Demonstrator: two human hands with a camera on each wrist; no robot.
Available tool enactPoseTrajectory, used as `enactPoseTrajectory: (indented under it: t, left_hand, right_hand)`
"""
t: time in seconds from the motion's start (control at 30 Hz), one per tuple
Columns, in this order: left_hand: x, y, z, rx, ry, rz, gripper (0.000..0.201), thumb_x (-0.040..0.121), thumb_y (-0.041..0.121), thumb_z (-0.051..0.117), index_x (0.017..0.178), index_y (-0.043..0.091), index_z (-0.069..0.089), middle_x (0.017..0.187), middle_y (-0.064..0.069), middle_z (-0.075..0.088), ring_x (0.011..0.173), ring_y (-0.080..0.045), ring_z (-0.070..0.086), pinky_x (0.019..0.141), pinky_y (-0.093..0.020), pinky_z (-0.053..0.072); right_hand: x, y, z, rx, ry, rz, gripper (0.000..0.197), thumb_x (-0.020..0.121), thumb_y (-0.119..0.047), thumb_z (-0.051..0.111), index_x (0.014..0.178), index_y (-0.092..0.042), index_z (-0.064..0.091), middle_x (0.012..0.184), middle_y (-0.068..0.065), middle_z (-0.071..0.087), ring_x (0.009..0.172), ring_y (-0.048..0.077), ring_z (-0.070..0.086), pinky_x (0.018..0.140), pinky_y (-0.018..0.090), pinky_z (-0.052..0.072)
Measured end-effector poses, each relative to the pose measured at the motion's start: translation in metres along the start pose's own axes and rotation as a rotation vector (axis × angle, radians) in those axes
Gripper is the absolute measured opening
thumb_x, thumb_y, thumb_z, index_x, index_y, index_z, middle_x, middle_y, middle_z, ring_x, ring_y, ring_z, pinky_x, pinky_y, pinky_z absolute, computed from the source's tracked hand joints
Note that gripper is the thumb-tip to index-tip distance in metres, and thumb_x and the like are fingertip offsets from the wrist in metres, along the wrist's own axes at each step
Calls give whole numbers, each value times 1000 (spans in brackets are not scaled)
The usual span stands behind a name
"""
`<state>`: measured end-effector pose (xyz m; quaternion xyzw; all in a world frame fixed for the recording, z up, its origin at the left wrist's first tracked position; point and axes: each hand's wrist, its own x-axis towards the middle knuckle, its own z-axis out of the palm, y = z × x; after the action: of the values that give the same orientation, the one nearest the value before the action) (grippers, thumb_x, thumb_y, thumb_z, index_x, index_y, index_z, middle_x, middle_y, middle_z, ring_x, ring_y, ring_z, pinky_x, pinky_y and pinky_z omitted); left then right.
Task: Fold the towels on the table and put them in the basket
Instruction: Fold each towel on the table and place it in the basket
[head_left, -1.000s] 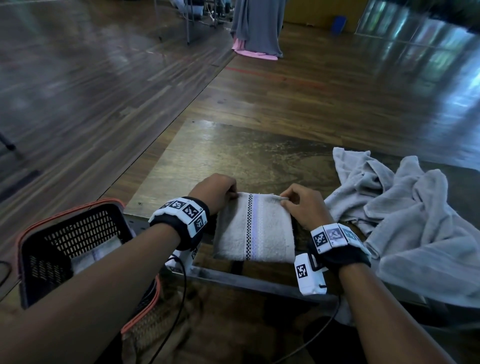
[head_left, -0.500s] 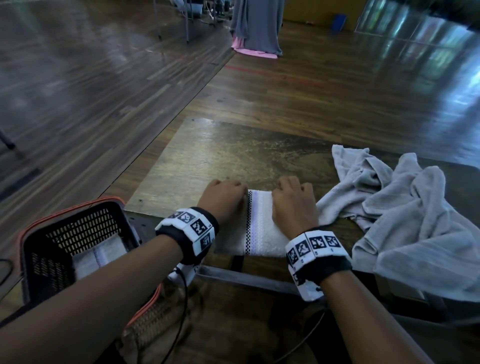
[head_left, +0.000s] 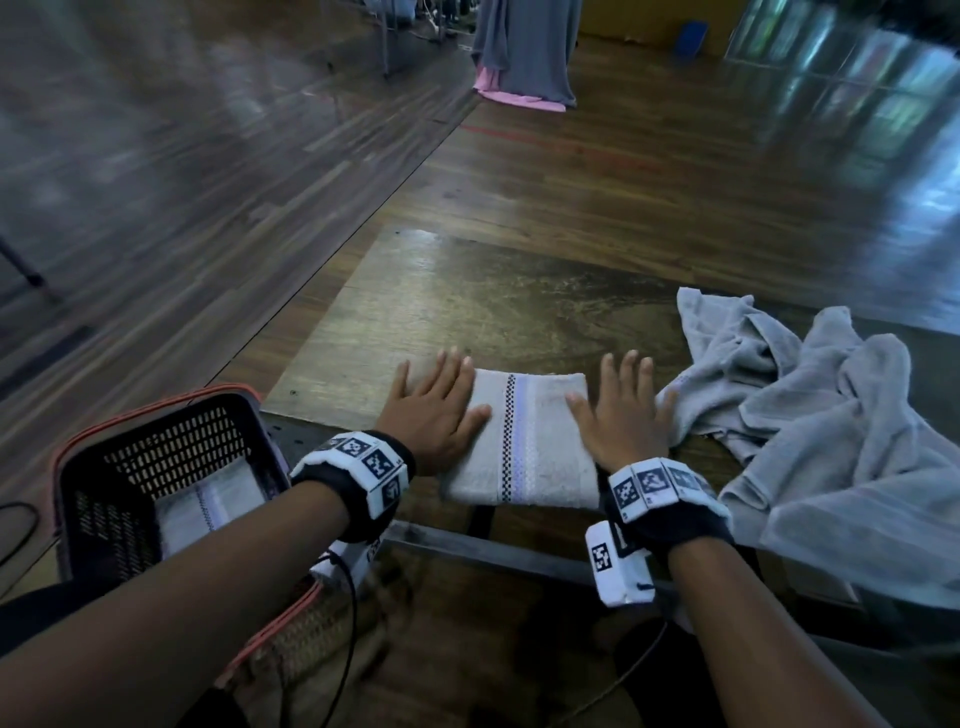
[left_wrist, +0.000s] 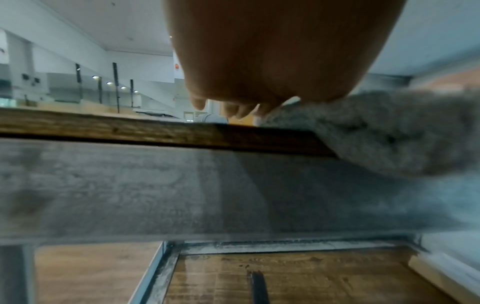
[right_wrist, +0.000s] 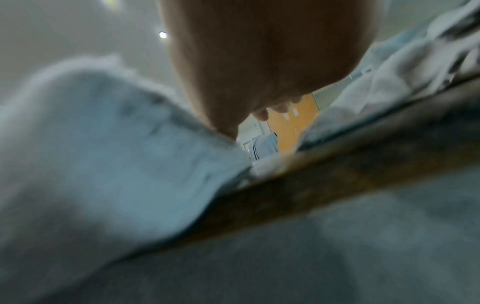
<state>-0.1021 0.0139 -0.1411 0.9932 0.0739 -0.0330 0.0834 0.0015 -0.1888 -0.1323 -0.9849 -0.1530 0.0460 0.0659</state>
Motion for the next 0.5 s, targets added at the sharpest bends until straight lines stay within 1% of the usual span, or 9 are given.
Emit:
enactPoseTrajectory:
  t: [0.03, 0.1, 0.17, 0.2, 0.23, 0.3, 0.37, 0.43, 0.5]
  left_hand:
    - [-1, -4, -5, -26, 7, -54, 64, 96, 52, 18, 146, 14, 19, 157, -8, 13, 144, -24, 10, 114, -51, 8]
    - [-3, -12, -14, -87, 48, -163, 55, 93, 54, 29, 127, 13, 44, 137, -14, 37, 127, -30, 31, 102, -48, 23]
    - [-5, -17, -19, -125, 40, -242, 46, 90, 55, 36, 104, 15, 55, 117, -11, 47, 113, -30, 39, 94, -45, 28]
    - [-6, -17, -21, -151, 10, -267, 43, 89, 55, 39, 93, 16, 56, 110, -10, 51, 108, -29, 43, 91, -44, 29]
    - [-5, -15, -21, -184, -26, -278, 42, 88, 56, 41, 80, 17, 55, 101, -9, 55, 104, -29, 48, 88, -43, 30]
    - [-3, -10, -19, -247, -84, -274, 48, 87, 59, 43, 66, 16, 52, 85, -7, 62, 90, -28, 57, 81, -41, 31]
    - [0, -4, -17, -296, -96, -266, 49, 85, 61, 46, 65, 17, 52, 79, -5, 63, 80, -26, 59, 75, -38, 36]
    - [3, 1, -16, -348, -96, -266, 44, 85, 59, 49, 63, 21, 45, 75, -4, 59, 74, -25, 59, 66, -33, 42]
    - [5, 4, -19, -405, -125, -279, 42, 85, 54, 53, 61, 23, 42, 70, -2, 54, 69, -23, 57, 60, -30, 42]
  right_hand:
    - [1, 6, -6, 18, 51, 17, 68, 95, -51, 29, 150, -17, 8, 159, 10, 0, 146, 25, -7, 115, 50, -3]
    - [2, 16, -21, 126, 136, 46, 59, 93, -44, 44, 142, -15, 30, 153, 13, 26, 143, 30, 16, 114, 49, 12]
    - [1, 24, -34, 292, 122, 61, 38, 91, -42, 48, 119, -17, 57, 131, 12, 54, 127, 33, 40, 108, 50, 29]
    - [-1, 26, -38, 358, 81, 61, 34, 91, -44, 47, 103, -17, 63, 116, 11, 63, 116, 32, 50, 103, 51, 35]
    - [-5, 27, -41, 407, 29, 51, 40, 91, -47, 46, 90, -13, 66, 102, 11, 67, 103, 30, 57, 98, 51, 39]
    - [-12, 24, -40, 420, -98, 25, 56, 89, -53, 46, 85, -1, 66, 87, 16, 69, 83, 27, 62, 90, 49, 46]
    - [-17, 16, -35, 379, -197, 8, 60, 84, -56, 52, 82, 3, 66, 90, 19, 70, 81, 28, 65, 84, 46, 48]
    - [-19, 8, -29, 372, -203, 6, 51, 79, -53, 59, 70, -3, 63, 87, 20, 70, 81, 31, 66, 79, 45, 52]
    - [-15, 2, -27, 389, -198, 32, 41, 77, -48, 63, 68, -8, 63, 79, 18, 69, 80, 32, 66, 76, 45, 53]
